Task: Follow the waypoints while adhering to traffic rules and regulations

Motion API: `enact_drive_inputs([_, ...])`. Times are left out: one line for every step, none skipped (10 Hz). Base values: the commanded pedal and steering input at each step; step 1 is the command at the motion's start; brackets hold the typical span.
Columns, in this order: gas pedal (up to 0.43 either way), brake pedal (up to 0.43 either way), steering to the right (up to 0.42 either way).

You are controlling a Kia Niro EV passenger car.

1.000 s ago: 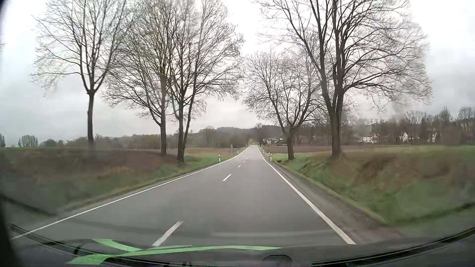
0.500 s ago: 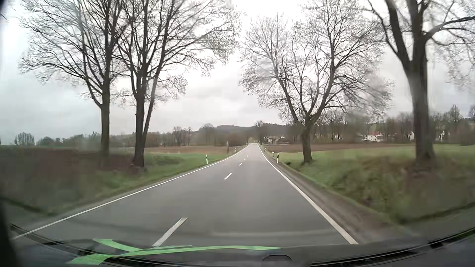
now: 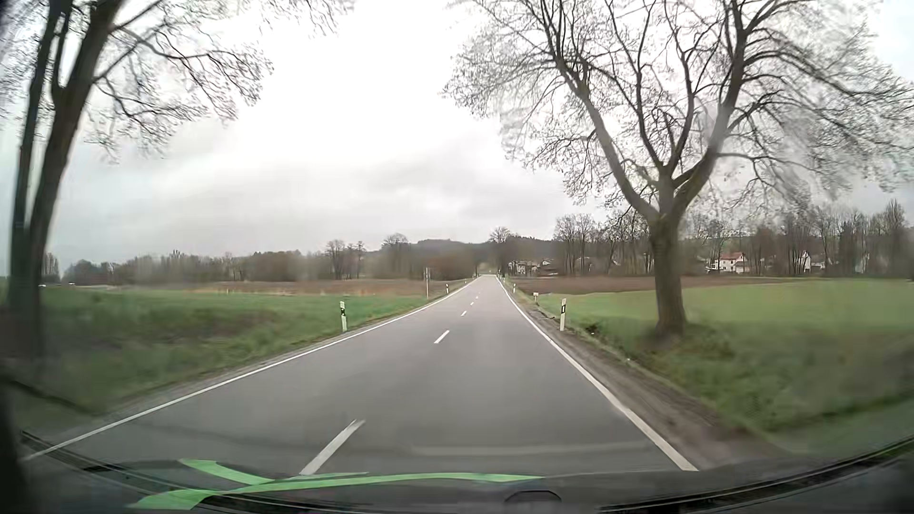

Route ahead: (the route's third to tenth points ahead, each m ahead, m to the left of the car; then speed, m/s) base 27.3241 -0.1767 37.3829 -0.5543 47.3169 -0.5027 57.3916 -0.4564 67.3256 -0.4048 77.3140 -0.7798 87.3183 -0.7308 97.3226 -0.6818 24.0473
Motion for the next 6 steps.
enact_drive_inputs([0.157, 0.0, 0.0])
enact_drive_inputs([0.157, 0.0, 0.0])
enact_drive_inputs([0.157, 0.0, 0.0])
enact_drive_inputs([0.15, 0.0, 0.0])
enact_drive_inputs([0.138, 0.0, 0.0])
enact_drive_inputs([0.118, 0.0, 0.0])
